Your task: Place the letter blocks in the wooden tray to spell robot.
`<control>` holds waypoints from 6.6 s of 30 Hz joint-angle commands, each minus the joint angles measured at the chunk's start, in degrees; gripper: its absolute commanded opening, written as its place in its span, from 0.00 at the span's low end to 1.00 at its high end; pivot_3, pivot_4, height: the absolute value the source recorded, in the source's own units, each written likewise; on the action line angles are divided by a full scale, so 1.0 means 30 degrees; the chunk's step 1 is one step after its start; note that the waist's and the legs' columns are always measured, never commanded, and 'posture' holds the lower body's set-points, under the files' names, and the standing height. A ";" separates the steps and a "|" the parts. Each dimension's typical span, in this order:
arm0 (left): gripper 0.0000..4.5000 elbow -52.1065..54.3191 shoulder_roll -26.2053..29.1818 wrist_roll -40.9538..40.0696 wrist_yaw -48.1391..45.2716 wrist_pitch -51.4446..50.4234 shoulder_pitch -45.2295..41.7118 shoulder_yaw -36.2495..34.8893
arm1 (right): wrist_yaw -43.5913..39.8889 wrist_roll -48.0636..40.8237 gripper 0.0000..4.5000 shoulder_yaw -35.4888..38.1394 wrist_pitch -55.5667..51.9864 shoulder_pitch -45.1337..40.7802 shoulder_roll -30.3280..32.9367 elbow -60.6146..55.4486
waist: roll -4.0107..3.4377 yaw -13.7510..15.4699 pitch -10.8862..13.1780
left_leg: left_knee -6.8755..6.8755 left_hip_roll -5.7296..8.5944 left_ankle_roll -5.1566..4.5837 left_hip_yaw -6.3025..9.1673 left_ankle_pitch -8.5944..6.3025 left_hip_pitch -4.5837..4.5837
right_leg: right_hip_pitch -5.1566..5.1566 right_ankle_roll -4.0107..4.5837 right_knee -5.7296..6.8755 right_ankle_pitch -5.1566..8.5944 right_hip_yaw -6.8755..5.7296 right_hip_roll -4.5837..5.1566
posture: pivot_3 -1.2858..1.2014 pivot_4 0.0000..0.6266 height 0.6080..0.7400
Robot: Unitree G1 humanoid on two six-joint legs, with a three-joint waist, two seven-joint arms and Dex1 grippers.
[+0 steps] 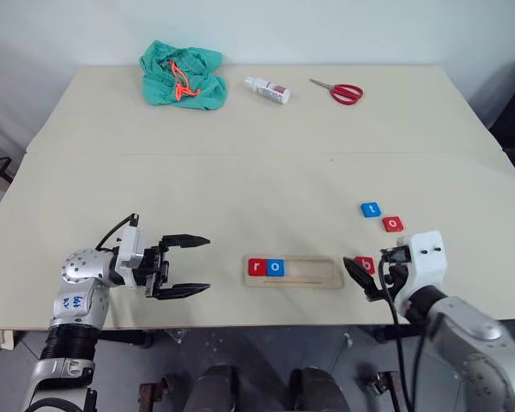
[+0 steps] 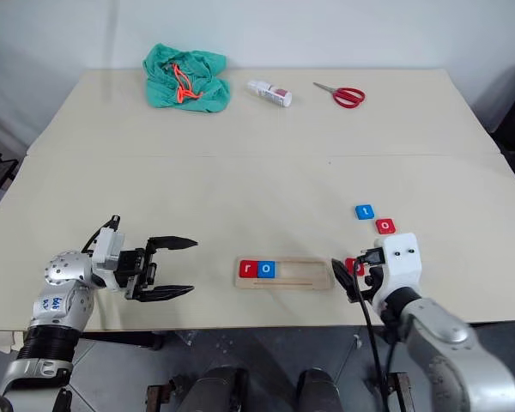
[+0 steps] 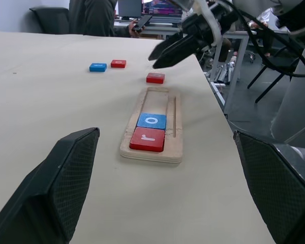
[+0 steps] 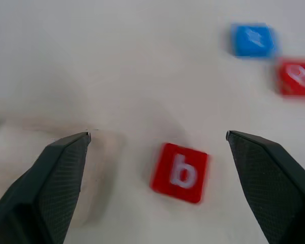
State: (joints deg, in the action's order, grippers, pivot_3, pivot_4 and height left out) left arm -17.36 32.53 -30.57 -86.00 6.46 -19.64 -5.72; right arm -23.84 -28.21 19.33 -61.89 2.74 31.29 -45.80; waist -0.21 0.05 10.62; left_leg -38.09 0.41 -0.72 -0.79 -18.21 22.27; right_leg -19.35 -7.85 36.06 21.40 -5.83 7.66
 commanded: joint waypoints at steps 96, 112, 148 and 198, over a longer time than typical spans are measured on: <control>1.00 0.1829 -0.0088 -0.0533 0.0093 0.1486 0.2302 -0.0168 | -1.2800 0.4180 0.99 -1.1097 0.5930 -1.1149 0.5103 0.7782 | 0.0038 -0.0014 -0.0006 | -0.0068 -0.0018 0.0000 0.0041 0.0001 0.0041 | -0.0011 0.0000 0.0009 0.0000 -0.0063 0.0014 | 0.52 0.24 1.00; 1.00 0.1497 -0.0435 -0.0337 -0.0107 0.1514 0.1796 -0.0022 | -1.1544 0.1621 0.15 -1.0968 0.2940 -0.9261 0.4776 0.5258 | 0.0045 -0.0049 -0.0009 | -0.0066 -0.0020 0.0000 0.0038 0.0001 0.0038 | -0.0007 0.0000 0.0007 0.0000 -0.0061 0.0010 | 0.52 0.24 1.00; 1.00 0.0589 -0.0676 -0.0116 -0.0151 0.1689 0.1164 0.0127 | -0.9159 0.0163 0.42 -0.2506 0.6439 -0.4234 0.4726 0.6589 | 0.0069 0.0065 -0.0022 | -0.0064 -0.0019 0.0000 0.0031 0.0001 0.0028 | 0.0023 0.0000 -0.0010 -0.0001 -0.0068 0.0008 | 0.52 0.24 1.00; 1.00 0.0152 -0.0498 -0.0327 -0.0626 0.1725 0.0298 0.0475 | -0.1346 0.1573 0.99 0.0798 0.9776 -0.3324 0.0618 1.2969 | 0.0062 0.0297 -0.0024 | -0.0062 -0.0020 -0.0002 -0.0037 0.0004 -0.0002 | 0.0011 0.0000 0.0013 -0.0001 -0.0027 0.0007 | 0.52 0.24 1.00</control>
State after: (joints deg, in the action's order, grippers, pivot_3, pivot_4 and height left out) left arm -19.28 30.41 -30.46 -85.96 11.77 -19.29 -3.79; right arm -28.99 -24.49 21.77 -34.61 -5.60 33.19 -8.81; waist -0.03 0.94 10.54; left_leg -38.28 0.35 -0.73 -0.91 -18.20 22.27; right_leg -19.32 -7.85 36.10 21.40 -5.91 7.68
